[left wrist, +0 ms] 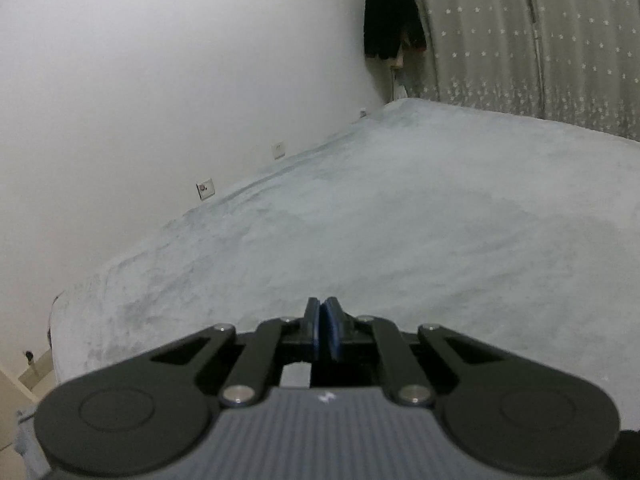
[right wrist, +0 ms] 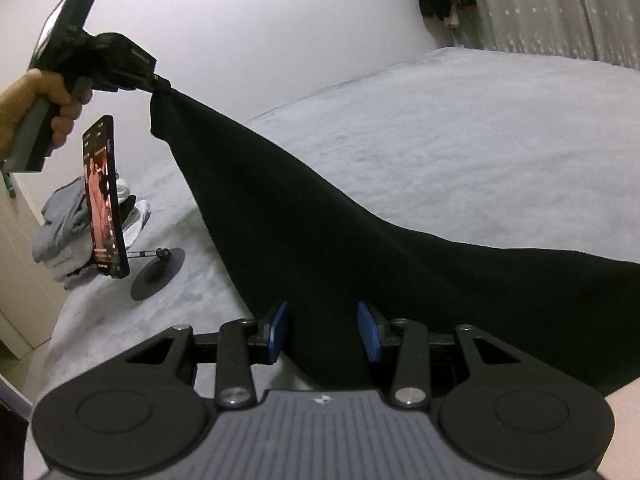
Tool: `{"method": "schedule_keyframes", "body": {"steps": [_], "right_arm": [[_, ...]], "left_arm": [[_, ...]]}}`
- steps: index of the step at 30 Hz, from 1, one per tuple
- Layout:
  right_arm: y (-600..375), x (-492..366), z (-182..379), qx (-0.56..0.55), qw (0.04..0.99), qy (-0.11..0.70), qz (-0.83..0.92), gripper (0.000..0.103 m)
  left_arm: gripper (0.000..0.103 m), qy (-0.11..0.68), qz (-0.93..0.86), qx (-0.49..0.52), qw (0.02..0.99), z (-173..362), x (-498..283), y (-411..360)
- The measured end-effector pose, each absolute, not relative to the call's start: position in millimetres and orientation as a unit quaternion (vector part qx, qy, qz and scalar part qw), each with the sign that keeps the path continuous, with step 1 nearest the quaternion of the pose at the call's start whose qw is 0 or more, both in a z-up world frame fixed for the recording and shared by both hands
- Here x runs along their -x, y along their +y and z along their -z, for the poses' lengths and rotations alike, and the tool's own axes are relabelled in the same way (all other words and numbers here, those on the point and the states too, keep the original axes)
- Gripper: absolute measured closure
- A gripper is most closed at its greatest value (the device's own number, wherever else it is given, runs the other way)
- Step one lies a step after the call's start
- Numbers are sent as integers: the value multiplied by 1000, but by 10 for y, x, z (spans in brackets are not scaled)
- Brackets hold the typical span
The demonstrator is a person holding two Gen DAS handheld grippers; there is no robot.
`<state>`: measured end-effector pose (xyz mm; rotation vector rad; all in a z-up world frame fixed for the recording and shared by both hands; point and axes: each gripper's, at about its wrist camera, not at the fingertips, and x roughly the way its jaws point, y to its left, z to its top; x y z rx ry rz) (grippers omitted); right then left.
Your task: Fold clothes
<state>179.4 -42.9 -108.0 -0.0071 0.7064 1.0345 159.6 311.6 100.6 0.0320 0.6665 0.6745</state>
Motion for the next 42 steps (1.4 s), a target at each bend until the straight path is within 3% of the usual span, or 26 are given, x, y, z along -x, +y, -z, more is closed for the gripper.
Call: {"method": "schedule_keyframes", "body": {"steps": [4,8,14,22,32,37,42], "right_arm": [[-387,-1771,1069,8,809,328,-488,56],[-391,-1758,1066,12,808,325,-491,54],[-423,-1786,1027,-6,810,331,-484,54],[-582,-1860,845,-43,835,327,-441,54],[-1044,-2056,725,-100,880,289,-363,54],[-971,-2120,857,-75,890,299,-335,54],[-796,-2087,978,-12,903,295,-313,54]], "left_arm": [[90,335,-354,-56,871,-986,-1740,3159],[71,334,-352,-44,873,-1057,-1804,3094],[61,332,-297,-52,894,-1113,-1776,2794],[57,345,-172,-57,921,-839,-1895,1967],[58,335,-172,31,926,158,-1907,1571],[59,344,-174,9,923,709,-1797,1469],[58,314,-158,-35,935,819,-1574,1422]]}}
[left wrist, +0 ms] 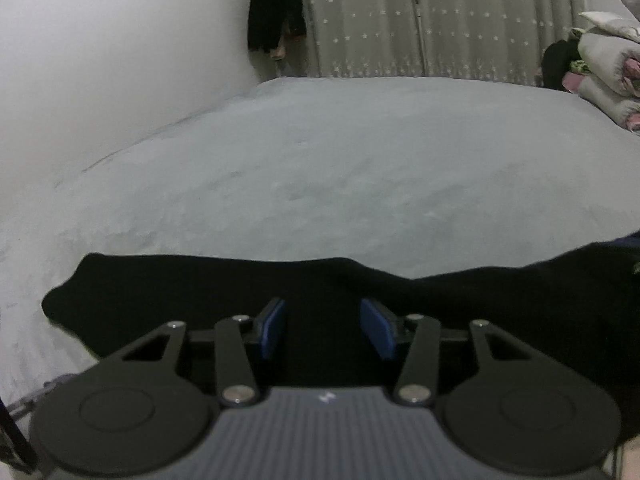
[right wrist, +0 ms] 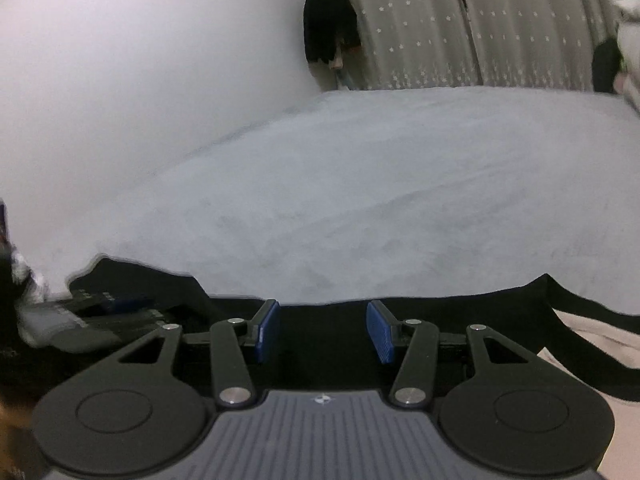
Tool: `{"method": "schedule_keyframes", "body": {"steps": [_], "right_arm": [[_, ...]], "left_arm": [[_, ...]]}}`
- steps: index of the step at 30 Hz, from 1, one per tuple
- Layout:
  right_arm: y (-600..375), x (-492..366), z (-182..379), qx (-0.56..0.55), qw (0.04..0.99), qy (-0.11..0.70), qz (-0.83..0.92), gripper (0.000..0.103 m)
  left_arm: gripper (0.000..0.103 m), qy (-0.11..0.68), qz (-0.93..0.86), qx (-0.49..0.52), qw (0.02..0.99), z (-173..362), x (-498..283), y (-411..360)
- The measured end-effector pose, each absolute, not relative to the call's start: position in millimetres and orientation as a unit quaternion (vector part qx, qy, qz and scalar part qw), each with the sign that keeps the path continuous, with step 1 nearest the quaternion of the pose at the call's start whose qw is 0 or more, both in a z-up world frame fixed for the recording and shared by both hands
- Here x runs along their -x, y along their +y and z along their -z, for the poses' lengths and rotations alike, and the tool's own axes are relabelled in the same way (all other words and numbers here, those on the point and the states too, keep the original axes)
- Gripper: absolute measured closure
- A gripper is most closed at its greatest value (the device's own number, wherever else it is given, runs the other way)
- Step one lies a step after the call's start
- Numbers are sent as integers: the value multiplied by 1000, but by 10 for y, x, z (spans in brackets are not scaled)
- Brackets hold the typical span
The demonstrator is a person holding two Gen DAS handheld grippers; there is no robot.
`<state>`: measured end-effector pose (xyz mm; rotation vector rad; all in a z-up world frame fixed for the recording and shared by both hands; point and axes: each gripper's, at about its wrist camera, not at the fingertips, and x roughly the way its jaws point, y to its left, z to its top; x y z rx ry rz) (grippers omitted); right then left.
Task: Fold clothes
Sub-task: 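Grasp the black garment edge with the left tool while the right tool grasps it too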
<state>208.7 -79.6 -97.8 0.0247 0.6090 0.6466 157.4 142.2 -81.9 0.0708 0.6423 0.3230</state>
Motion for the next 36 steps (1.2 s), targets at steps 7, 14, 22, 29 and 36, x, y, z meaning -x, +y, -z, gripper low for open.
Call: {"method": "schedule_keyframes", "body": {"steps": [7,14,22,29,36], "right_arm": [[-501,-2058,992,70,914,281,-284,54],[-181,-2346,974,113,881,313,-336,73],[-111,-2447,1051,136,853,321,-389,83],[2,-2416,1075,146,842,324,-405,84],[15,-2400,988,140,880,274,-361,96]], "left_arm": [[57,309,-122,24,943,836,-1507,1726],[57,309,-122,33,943,873,-1556,1804],[55,309,-118,46,943,885,-1579,1862],[55,308,-118,52,943,889,-1575,1852],[53,307,-119,55,943,901,-1593,1855]]}}
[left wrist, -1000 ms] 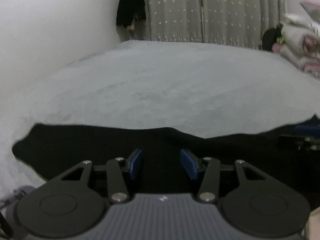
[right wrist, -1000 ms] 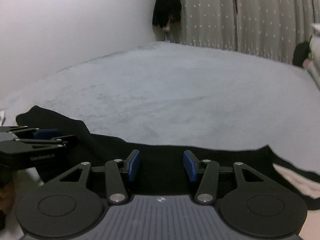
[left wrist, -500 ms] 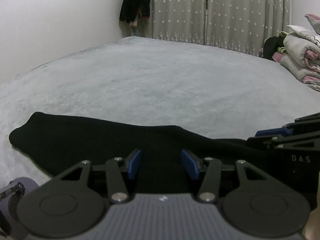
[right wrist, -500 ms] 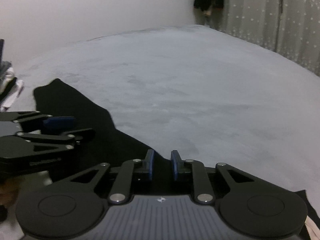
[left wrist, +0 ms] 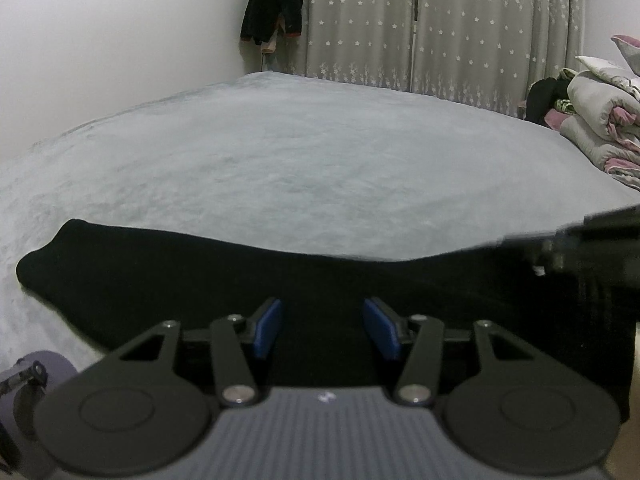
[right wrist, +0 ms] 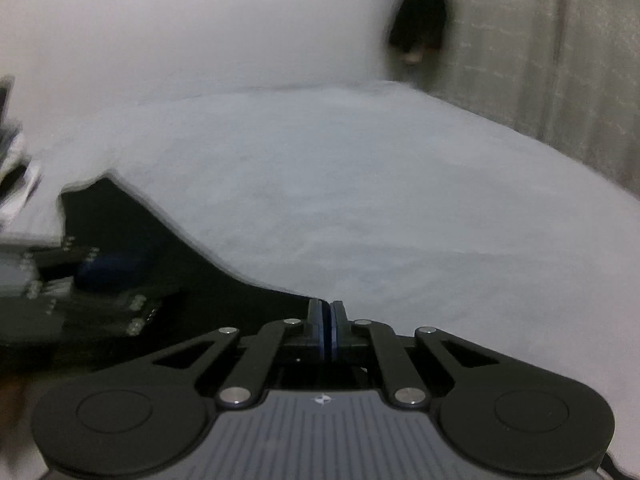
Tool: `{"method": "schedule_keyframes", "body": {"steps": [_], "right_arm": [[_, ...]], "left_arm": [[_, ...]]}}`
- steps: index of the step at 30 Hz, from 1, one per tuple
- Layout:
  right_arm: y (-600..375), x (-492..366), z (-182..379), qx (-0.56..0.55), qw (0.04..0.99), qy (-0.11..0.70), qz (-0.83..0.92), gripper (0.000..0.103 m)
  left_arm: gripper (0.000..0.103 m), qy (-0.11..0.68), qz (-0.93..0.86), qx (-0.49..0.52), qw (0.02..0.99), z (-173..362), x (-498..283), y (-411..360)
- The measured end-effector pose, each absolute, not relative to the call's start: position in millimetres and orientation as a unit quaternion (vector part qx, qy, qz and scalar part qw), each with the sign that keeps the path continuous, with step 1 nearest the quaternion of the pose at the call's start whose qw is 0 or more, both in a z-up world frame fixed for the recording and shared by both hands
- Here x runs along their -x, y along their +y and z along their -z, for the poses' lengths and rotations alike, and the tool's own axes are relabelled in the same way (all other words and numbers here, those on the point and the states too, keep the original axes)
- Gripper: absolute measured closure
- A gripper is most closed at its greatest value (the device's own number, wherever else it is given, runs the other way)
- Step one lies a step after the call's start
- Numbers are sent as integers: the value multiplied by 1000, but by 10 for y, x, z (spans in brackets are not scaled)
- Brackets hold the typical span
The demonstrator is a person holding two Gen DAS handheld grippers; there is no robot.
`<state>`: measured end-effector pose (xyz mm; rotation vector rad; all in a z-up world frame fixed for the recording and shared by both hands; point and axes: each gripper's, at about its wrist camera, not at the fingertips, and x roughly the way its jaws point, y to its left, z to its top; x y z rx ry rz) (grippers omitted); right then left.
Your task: Fold clothes
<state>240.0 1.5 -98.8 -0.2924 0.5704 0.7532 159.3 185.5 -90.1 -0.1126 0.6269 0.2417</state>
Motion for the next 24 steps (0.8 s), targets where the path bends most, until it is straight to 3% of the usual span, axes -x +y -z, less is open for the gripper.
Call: {"method": "schedule_keyframes", "body": {"steps": [5,7,9,15,24], "right_arm": [[111,-2429,1158,162,879,283,-349,95],[-30,-2415,1076,139,888,279,-339,84],[-178,-2403,989,115,896,277,-328,79],[-727,-2239,860,99,913,274,-285,79],[-776,-2451,1028,177,904,279,-270,79]], "left_arm": [[52,308,-121,54,942,914,-1611,1845],[51,307,-121,55,942,915,-1615,1846],[50,307,-122,57,942,918,-1615,1847],[49,307,-123,55,942,922,-1625,1840],[47,308,-124,50,942,929,-1633,1836]]}}
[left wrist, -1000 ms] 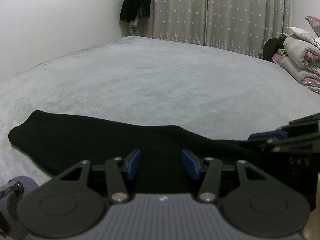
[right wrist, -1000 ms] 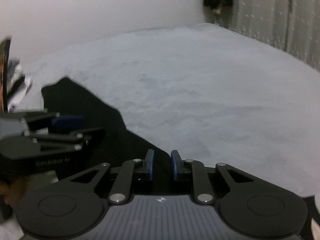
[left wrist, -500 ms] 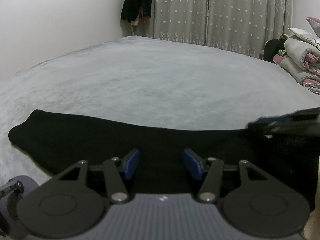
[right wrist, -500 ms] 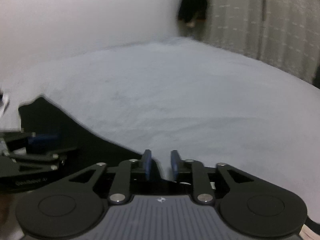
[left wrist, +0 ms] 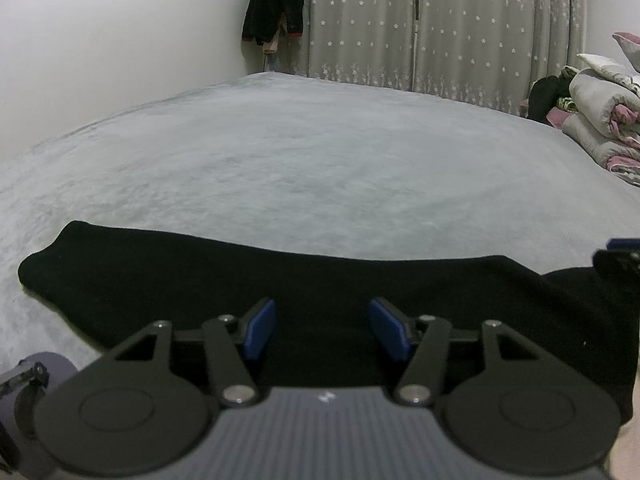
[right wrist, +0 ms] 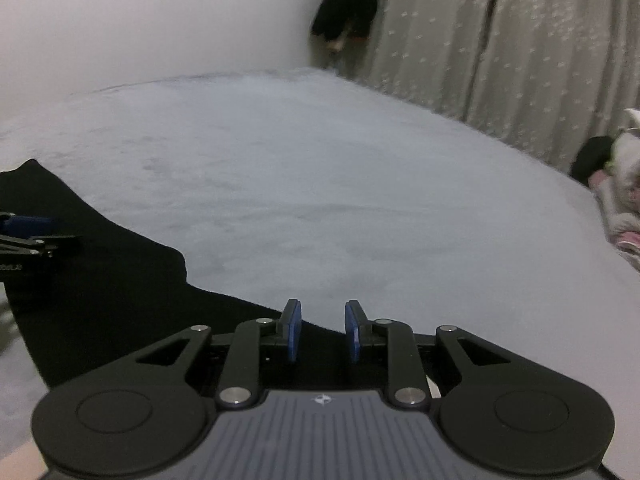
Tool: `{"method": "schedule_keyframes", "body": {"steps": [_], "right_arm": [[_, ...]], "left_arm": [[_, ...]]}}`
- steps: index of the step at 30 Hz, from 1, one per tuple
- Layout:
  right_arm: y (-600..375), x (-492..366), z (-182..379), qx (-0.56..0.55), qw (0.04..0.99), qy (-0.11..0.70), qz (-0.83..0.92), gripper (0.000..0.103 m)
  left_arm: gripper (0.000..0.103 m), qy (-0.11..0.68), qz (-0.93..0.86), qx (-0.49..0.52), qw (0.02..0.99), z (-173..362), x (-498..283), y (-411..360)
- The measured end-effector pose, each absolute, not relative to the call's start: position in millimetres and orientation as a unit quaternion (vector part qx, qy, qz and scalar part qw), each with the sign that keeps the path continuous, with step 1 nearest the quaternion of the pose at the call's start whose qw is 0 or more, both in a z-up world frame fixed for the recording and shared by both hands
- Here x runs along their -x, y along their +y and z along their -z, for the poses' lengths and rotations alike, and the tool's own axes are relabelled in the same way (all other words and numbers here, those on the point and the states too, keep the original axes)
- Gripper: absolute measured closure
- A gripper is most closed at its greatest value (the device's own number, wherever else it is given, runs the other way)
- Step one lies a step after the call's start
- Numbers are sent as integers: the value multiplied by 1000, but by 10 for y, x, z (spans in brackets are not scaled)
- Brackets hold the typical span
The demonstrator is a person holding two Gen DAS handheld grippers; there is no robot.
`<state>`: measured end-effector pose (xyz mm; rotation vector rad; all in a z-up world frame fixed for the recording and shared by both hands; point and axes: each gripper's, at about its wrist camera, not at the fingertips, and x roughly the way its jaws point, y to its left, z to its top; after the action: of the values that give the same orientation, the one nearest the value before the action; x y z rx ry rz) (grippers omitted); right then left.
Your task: Fold clothes
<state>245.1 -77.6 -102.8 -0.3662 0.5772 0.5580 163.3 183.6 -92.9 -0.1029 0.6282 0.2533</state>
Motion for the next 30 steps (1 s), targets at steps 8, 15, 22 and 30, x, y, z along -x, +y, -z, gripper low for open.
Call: {"method": "schedule_keyframes", "body": {"steps": [8,15,22,30], "right_arm": [[-754,-2422,1114,187,908,253,-276,100],[-680,-2418,1246,204,915,260,-231,100],[-927,-2226,1085,175,925,256,-220,72],[-1379,-1994,896,147,931,281,-182,65]], "left_arm": [[46,308,-124,50,942,926,-1631,1846],[46,307,-123,48,943,930,-1636,1838],[42,308,-126,42,942,939,-1656,1821],[33,310,-136,35,940,954,-1713,1779]]}}
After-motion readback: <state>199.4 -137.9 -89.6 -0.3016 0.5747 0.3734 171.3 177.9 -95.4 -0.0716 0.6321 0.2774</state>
